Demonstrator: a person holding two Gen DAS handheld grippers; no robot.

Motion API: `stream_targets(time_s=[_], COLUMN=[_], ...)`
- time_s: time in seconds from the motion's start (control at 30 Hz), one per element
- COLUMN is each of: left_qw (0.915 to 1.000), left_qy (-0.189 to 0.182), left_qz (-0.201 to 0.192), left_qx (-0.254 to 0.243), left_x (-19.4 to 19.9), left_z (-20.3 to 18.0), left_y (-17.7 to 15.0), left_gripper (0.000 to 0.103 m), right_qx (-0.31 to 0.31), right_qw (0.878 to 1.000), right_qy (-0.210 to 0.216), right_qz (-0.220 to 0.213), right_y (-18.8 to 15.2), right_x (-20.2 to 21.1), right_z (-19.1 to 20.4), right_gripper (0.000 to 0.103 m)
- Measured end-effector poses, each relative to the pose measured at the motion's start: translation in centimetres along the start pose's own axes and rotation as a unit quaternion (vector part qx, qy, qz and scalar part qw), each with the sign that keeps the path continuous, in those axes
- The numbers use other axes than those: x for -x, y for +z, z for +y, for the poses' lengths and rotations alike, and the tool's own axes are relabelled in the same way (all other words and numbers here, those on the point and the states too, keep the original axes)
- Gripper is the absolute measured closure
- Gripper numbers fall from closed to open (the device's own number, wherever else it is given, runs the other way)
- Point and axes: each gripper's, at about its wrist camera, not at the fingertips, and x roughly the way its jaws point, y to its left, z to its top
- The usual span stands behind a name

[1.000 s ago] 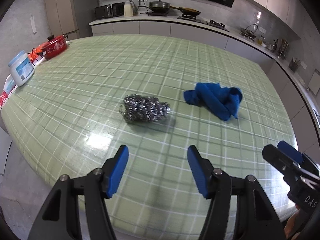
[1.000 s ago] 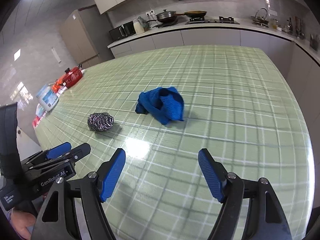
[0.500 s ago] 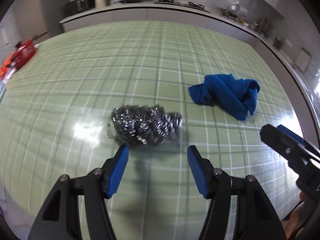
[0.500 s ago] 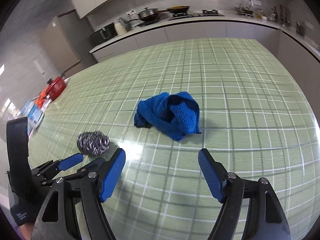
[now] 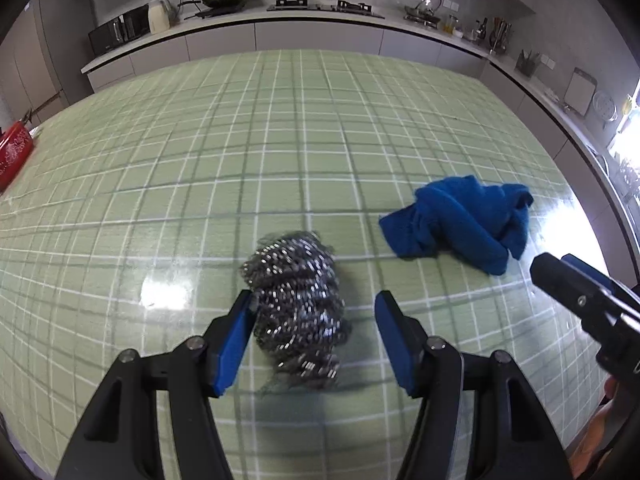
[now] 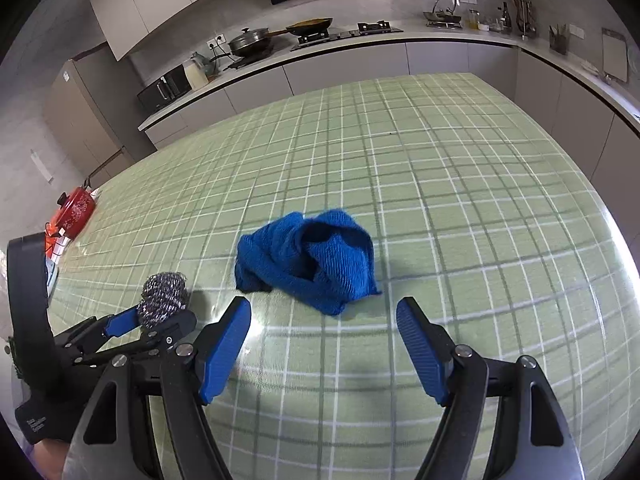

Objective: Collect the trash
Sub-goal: 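Grasp the steel wool with the left gripper while the right gripper grasps the blue rag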

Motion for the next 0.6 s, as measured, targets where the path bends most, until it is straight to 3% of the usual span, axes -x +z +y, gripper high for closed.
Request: stream_targets(time_s=[0.13, 0.27, 0.6], left_qw=[1.0, 0.9997, 0.9996], left_qy=[-0.002, -0.014, -0.013], left_qz=[0.002, 0.004, -0.009], left_qx=[0.006, 0.021, 0.022], left_x=[-0.6, -1.2, -1.3], left_z=[0.3, 1.3, 1.8], left_y=[0.3, 0.4, 0.1], left_gripper=[0.04, 0.057, 0.062], right_qx=[0.01, 0.026, 0.053], right_qw=[1.0, 1.0, 0.998], right_qy=[0.003, 0.009, 0.018], right_qz=[0.004, 0.009, 0.033], right_y=[1.2, 2.5, 3.1], right_x=[-1.2, -2.7, -6.4], right_z=[0.0, 0.1, 0.5], right_gripper=[0.025, 0.023, 0.021])
